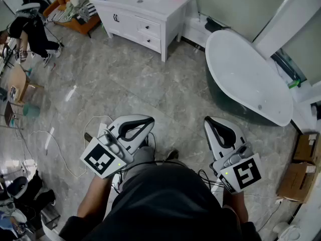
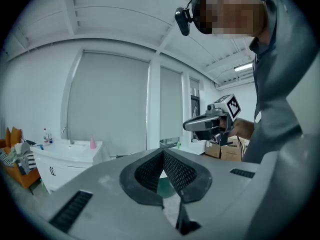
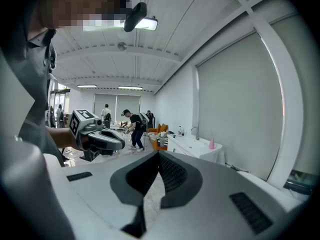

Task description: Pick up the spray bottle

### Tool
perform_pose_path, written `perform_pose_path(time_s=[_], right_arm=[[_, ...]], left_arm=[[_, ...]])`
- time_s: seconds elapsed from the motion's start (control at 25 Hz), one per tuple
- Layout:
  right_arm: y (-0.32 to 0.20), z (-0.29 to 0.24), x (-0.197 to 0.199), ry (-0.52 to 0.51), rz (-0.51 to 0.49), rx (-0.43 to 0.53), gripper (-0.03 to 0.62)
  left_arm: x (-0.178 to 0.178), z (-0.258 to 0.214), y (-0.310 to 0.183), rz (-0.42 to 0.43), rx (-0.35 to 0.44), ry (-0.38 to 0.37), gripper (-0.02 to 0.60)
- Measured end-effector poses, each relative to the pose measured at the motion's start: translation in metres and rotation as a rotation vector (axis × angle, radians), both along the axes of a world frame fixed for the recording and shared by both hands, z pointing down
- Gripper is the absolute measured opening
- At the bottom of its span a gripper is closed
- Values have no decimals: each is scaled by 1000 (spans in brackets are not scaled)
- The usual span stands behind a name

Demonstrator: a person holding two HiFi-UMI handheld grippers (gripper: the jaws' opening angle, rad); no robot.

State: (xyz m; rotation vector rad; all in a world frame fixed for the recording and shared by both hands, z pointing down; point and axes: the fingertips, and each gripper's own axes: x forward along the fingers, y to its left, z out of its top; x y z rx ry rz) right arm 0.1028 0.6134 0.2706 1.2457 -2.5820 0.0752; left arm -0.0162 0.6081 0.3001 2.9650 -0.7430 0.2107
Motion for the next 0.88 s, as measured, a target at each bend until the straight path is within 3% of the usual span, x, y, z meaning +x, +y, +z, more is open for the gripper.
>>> perform_pose_path(time_s=[0.56, 0.88], right_arm=[[-56, -17, -59, -71, 69, 6, 9], [-105, -22, -97, -47, 110, 12, 9]], left_arm=[[-57, -7, -58, 61, 2, 21, 3], [-97, -8, -104, 77, 2, 40, 3]])
